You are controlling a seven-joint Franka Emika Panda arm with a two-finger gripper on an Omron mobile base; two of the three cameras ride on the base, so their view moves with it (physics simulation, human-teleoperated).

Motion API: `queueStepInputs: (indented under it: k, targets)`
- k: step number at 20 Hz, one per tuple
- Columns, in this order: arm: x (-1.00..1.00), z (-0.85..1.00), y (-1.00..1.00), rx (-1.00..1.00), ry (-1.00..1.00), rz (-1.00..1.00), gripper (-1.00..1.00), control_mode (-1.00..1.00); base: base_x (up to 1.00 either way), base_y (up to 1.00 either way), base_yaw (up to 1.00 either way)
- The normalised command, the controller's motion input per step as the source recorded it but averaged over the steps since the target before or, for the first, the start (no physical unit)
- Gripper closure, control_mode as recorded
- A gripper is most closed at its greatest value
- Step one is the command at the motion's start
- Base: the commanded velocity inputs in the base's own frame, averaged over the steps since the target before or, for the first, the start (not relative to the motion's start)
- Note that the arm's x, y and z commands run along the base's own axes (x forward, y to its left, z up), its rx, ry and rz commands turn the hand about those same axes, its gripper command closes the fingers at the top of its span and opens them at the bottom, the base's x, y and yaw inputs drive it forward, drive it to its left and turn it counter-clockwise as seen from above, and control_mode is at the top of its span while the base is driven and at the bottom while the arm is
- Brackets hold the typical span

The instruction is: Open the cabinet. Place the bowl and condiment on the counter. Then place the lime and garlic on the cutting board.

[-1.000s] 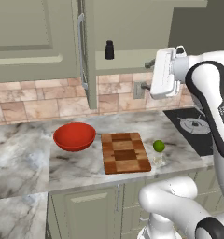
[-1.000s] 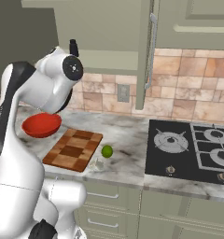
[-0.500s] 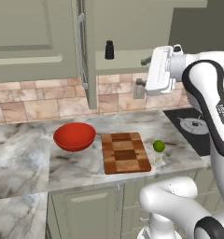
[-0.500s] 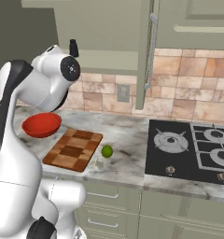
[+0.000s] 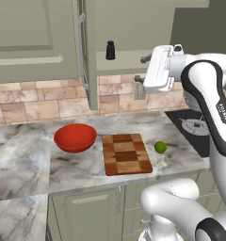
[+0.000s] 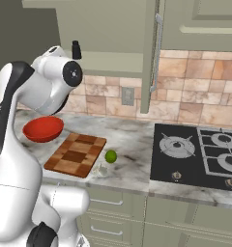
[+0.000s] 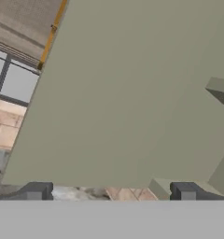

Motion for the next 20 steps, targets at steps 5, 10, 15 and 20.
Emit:
queueStepInputs:
  k: [5, 10, 15, 20]
  targets:
    - [0.01, 0.18, 0.00, 0.06, 0.01, 0.00, -1.00, -1.00, 0.00, 0.00, 0.00]
    - [0.06, 0.01, 0.00, 0.05, -0.07, 0.04, -1.00, -1.00, 0.00, 0.00, 0.00]
    - [0.04, 0.00, 0.01, 0.01, -0.23, 0.11, -1.00, -1.00, 0.00, 0.00, 0.00]
    - [0.00, 0.00, 0.05, 0.00, -0.28, 0.12, -1.00, -1.00, 0.00, 0.00, 0.00]
